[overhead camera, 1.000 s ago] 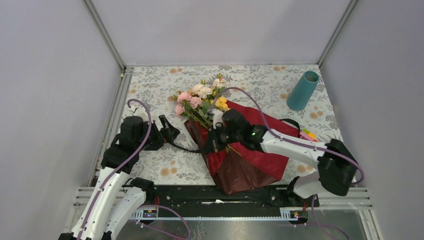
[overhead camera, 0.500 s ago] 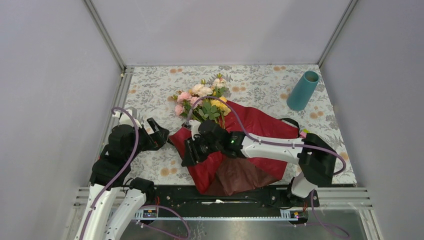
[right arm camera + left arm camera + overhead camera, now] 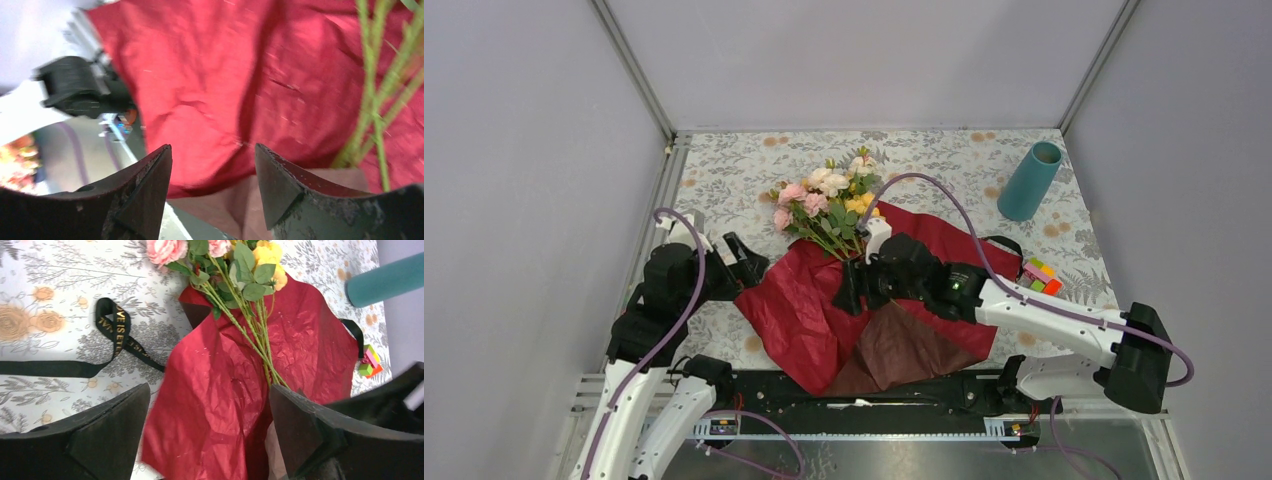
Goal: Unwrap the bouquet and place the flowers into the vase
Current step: Unfold the wrapping paper at the center of the board.
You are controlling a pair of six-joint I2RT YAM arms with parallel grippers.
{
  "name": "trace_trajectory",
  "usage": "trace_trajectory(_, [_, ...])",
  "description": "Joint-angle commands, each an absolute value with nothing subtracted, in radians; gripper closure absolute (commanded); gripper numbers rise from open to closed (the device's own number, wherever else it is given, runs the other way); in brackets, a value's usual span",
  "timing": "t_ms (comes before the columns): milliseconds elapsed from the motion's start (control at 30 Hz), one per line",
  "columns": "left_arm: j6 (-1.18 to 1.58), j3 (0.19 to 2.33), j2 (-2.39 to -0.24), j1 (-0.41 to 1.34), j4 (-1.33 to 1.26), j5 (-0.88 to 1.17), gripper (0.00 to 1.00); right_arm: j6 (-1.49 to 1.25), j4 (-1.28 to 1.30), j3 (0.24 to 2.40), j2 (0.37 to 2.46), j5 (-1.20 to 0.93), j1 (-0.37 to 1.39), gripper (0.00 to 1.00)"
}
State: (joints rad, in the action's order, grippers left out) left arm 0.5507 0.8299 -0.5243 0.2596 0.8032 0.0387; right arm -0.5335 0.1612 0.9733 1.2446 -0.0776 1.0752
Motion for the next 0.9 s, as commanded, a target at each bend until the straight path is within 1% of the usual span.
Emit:
trace_trajectory(0, [0.576,0.833,-0.556,0.255,0.660,0.167,0.06,-0.557,0.230,0.871,1.225,-0.005,0.991,0.32])
trace_trajectory(100, [0.621,0.802,-0.569,0.274,0.566,0.220,0.08,-0.522,0.273,0.847,1.234,0.079,0.968,0.32])
trace_trajectory(133, [0.634,0.796,-0.584,0.304,0.540,0.220,0.08,-0.506,0.293,0.844,1.241,0.104,0.968,0.32])
trace_trajectory(233, [0.682,0.767,-0.654,0.437,0.460,0.162,0.09,-0.476,0.327,0.843,1.266,0.163,0.964,0.34])
trace_trajectory(367, [0.764,0.713,-0.769,0.634,0.299,0.077,0.09,-0.470,0.332,0.839,1.292,0.163,0.963,0.39])
trace_trajectory(433, [0.810,0.680,-0.835,0.690,0.203,0.073,0.09,-0.481,0.332,0.829,1.294,0.163,0.963,0.40])
trace_trajectory(500, [0.857,0.638,-0.891,0.722,0.100,0.084,0.09,-0.491,0.326,0.813,1.294,0.165,0.963,0.41])
trace_trajectory(633, [0.899,0.587,-0.988,0.754,-0.029,0.075,0.09,-0.497,0.318,0.782,1.285,0.170,0.963,0.35])
trace_trajectory(867, [0.941,0.504,-1.121,0.763,-0.161,0.067,0.09,-0.509,0.281,0.761,1.343,0.199,0.963,0.36])
